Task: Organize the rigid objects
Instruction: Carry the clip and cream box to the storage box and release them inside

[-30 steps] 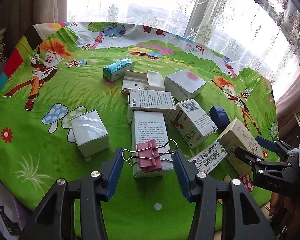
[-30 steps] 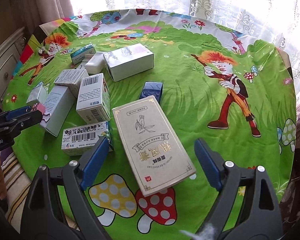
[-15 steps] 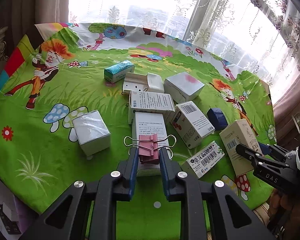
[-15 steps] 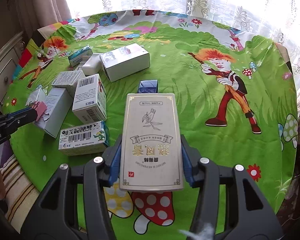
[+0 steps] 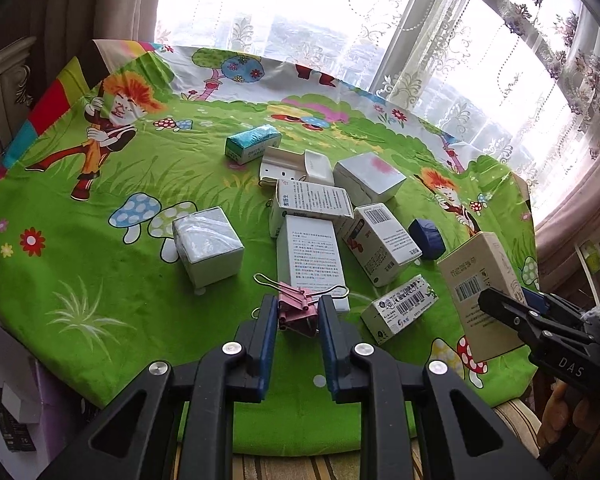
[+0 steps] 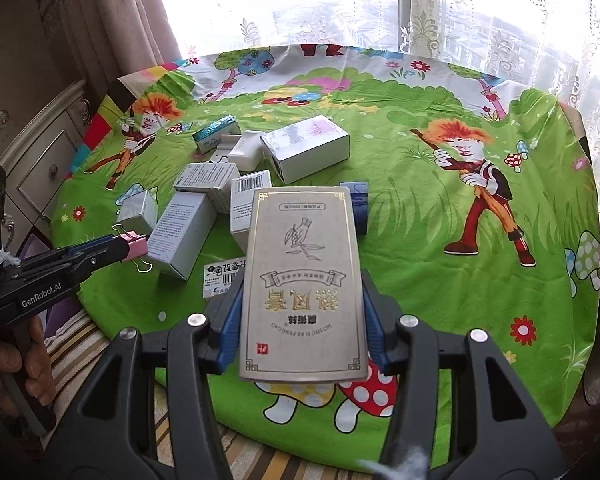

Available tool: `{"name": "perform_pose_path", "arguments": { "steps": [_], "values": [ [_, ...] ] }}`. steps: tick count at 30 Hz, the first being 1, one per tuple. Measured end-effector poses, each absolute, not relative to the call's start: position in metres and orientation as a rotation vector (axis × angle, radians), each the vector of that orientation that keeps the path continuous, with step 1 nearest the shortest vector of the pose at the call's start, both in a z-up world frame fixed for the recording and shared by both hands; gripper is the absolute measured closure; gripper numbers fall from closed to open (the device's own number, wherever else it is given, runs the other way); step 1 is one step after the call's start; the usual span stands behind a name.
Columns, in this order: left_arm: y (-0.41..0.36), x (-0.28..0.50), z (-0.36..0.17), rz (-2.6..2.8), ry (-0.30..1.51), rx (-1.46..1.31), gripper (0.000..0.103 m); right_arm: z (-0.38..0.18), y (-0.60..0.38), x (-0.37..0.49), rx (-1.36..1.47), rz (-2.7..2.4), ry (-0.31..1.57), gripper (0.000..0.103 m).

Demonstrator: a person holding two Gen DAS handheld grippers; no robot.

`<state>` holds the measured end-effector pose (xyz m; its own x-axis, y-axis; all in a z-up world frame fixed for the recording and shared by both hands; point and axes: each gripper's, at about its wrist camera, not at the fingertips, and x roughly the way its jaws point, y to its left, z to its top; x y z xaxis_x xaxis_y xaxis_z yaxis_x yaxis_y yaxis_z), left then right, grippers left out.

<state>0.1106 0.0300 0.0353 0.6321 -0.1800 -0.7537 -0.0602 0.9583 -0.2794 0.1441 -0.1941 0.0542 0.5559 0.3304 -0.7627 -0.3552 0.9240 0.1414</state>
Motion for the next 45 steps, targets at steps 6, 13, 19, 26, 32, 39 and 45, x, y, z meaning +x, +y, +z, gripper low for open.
{"name": "perform_pose_path", "arguments": {
  "steps": [6,13,19,26,32,39,45],
  "values": [
    [0.041,0.097,0.038,-0.065,0.875,-0.318,0.082,0.063,-0.178,0.130,-0.038,0.447,0.887,0.048],
    [0.060,0.077,0.043,-0.043,0.861,-0.355,0.082,0.073,-0.154,0.113,-0.062,0.496,0.879,0.048],
    [0.091,0.053,0.052,0.011,0.826,-0.396,0.082,0.081,-0.117,0.099,-0.111,0.577,0.871,0.048],
    [0.151,0.016,0.064,0.143,0.765,-0.440,0.082,0.090,-0.058,0.079,-0.169,0.715,0.876,0.048],
    [0.213,-0.018,0.061,0.277,0.732,-0.500,0.082,0.091,0.002,0.056,-0.239,0.846,0.885,0.048],
    [0.269,-0.055,0.050,0.402,0.712,-0.572,0.082,0.083,0.071,0.025,-0.337,0.970,0.901,0.048],
    [0.298,-0.075,0.039,0.462,0.712,-0.620,0.082,0.072,0.116,0.000,-0.427,1.043,0.914,0.048]
  ]
}}
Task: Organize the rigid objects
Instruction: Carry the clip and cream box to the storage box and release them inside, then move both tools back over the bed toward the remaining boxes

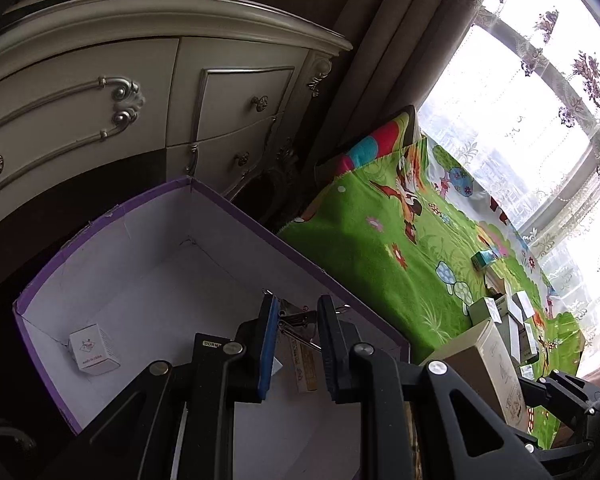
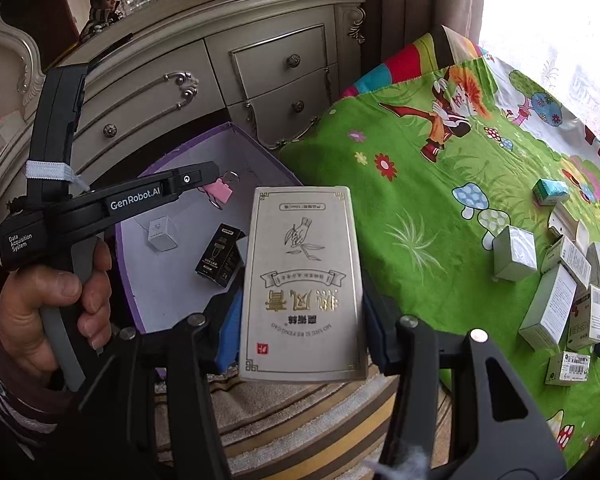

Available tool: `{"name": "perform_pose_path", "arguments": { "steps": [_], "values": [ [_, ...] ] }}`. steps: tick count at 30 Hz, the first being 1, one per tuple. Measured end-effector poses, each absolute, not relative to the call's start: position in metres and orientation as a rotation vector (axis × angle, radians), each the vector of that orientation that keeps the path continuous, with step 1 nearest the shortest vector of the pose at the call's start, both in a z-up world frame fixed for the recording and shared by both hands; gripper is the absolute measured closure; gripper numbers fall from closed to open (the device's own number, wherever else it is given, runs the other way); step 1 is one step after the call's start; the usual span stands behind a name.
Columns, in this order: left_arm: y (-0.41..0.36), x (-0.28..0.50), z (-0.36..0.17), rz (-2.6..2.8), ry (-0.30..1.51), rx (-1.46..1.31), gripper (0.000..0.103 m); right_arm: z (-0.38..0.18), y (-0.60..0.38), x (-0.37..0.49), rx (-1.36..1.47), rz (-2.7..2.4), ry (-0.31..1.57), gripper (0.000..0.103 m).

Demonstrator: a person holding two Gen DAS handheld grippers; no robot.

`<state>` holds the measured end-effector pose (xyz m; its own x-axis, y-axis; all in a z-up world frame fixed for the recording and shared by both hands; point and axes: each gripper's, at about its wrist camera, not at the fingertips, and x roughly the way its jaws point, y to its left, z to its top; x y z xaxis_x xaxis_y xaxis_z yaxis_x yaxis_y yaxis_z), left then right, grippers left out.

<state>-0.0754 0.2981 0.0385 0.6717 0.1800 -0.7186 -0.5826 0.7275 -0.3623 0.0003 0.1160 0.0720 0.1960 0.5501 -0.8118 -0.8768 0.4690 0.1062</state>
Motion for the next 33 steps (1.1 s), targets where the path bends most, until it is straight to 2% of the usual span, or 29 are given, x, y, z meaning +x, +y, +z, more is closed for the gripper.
{"name": "perform_pose_path", "arguments": {
  "steps": [9,13,14,16,18,27,33],
  "values": [
    [0.316,-0.086,0.026,0.500,0.723,-0.666,0.082,0.048,0.159,-0.032,-0.541,1.147,0.962,0.048],
    [0.320,-0.087,0.022,0.510,0.729,-0.679,0.075,0.041,0.165,-0.039,-0.575,1.174,0.986,0.047],
    [0.320,-0.086,0.022,0.510,0.730,-0.678,0.073,0.041,0.164,-0.039,-0.576,1.176,0.987,0.045],
    [0.318,-0.087,0.022,0.512,0.731,-0.674,0.060,0.041,0.162,-0.038,-0.577,1.176,0.989,0.039],
    [0.316,-0.086,0.023,0.508,0.729,-0.668,0.057,0.043,0.159,-0.037,-0.573,1.172,0.987,0.035],
    [0.302,-0.071,0.026,0.475,0.747,-0.643,0.053,0.056,0.127,-0.015,-0.519,1.087,0.957,0.026],
    [0.286,-0.059,0.027,0.450,0.768,-0.621,0.051,0.059,0.095,0.009,-0.471,1.005,0.951,0.024]
  ]
}}
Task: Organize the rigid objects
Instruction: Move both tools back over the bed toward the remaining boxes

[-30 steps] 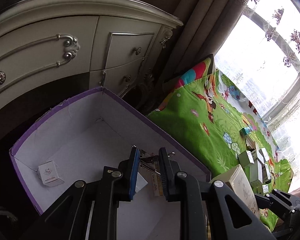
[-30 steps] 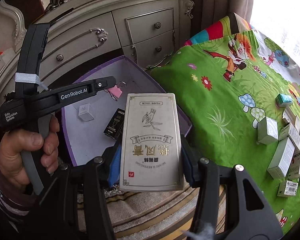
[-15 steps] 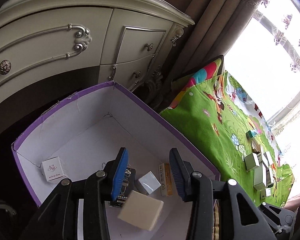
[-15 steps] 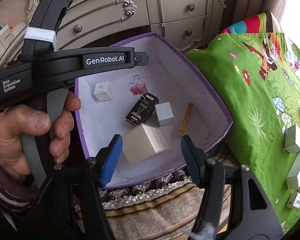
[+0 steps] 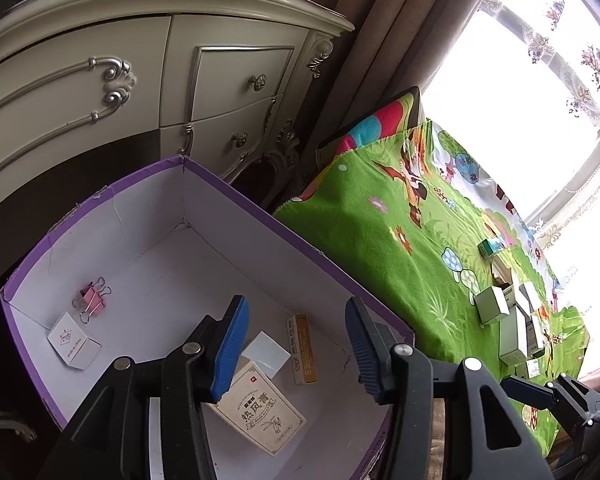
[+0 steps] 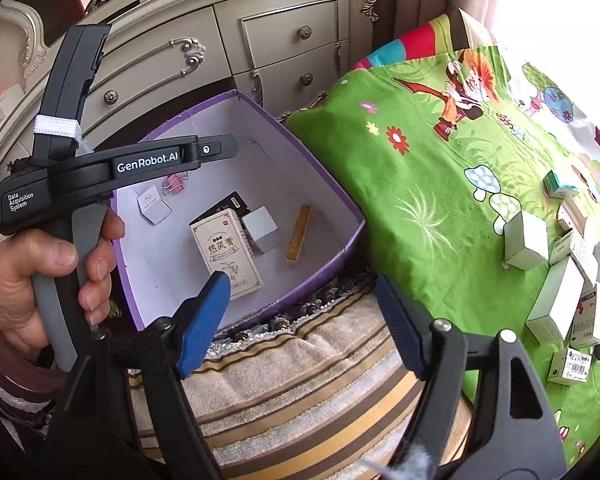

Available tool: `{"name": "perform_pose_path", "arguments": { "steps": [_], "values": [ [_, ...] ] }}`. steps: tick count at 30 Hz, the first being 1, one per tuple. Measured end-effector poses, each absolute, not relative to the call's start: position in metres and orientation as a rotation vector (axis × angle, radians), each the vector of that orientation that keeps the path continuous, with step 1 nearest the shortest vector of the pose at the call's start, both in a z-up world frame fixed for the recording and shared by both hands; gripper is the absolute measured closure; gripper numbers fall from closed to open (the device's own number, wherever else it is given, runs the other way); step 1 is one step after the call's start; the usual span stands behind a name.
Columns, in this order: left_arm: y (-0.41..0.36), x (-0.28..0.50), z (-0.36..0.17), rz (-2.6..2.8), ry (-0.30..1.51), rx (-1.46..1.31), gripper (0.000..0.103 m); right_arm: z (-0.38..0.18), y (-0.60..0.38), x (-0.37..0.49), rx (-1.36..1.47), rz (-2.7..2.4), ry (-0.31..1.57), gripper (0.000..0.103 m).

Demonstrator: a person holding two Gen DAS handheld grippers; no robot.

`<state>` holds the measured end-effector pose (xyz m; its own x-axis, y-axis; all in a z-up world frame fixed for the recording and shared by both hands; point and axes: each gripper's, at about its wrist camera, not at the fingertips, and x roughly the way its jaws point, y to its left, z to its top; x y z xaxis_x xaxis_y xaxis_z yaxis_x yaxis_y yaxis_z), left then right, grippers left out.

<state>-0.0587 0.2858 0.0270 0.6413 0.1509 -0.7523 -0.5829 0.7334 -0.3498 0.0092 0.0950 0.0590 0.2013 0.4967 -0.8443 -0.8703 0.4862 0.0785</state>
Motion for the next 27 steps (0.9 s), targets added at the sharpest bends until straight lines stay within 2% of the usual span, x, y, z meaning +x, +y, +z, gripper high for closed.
{"name": "perform_pose_path", "arguments": {
  "steps": [27],
  "values": [
    [0.191,0.024,0.032,0.277,0.864,-0.504,0.039,0.044,-0.078,0.125,-0.276,0.583,0.936,0.017]
  ]
}}
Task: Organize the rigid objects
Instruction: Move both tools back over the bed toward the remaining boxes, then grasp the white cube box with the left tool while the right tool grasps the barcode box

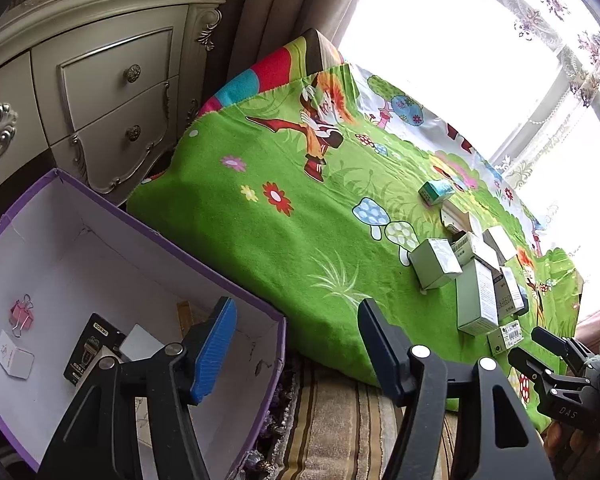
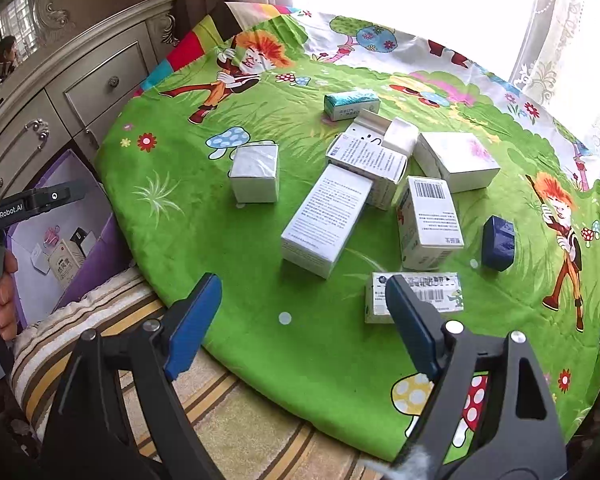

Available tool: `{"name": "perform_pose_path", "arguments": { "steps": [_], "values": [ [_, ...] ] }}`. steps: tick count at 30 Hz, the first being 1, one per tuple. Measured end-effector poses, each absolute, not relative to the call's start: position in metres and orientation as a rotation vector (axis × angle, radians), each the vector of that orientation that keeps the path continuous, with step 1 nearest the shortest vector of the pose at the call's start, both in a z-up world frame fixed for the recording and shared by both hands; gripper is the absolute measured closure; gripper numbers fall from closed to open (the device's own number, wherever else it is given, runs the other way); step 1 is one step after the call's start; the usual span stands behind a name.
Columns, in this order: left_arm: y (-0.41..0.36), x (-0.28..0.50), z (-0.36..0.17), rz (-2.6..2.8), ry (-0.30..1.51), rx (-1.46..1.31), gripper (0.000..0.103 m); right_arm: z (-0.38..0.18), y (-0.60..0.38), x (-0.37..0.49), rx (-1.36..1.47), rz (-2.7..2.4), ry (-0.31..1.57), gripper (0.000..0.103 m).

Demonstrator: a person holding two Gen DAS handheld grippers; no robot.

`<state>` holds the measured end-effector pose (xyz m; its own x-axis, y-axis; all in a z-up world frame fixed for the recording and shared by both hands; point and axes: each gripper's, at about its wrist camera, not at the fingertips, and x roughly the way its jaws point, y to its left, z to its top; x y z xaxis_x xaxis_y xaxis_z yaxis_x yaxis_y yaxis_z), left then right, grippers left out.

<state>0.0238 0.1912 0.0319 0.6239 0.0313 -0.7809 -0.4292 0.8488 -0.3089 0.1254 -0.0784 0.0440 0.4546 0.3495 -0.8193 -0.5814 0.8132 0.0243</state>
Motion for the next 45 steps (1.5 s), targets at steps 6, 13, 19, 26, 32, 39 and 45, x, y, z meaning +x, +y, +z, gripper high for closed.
{"name": "perform_pose_path", "arguments": {
  "steps": [6,13,19,26,32,39,45],
  "values": [
    [0.166,0.043,0.034,0.240,0.884,-0.471,0.036,0.037,-0.104,0.139,-0.256,0.515,0.925,0.015],
    [0.143,0.067,0.034,0.214,0.905,-0.450,0.034,0.027,-0.128,0.148,-0.214,0.485,0.930,0.012],
    [0.124,0.087,0.034,0.181,0.913,-0.441,0.033,0.015,-0.142,0.159,-0.177,0.464,0.961,0.012],
    [0.102,0.118,0.031,0.137,0.915,-0.449,0.031,0.010,-0.141,0.163,-0.179,0.483,0.968,0.010],
    [0.093,0.148,0.019,0.149,0.934,-0.461,0.026,0.003,-0.133,0.172,-0.204,0.484,0.969,0.009],
    [0.086,0.173,0.002,0.170,0.986,-0.448,0.026,-0.008,-0.128,0.181,-0.218,0.470,0.995,0.009],
    [0.079,0.187,-0.012,0.210,1.028,-0.391,0.026,-0.019,-0.125,0.187,-0.237,0.460,1.025,0.009]
  ]
}}
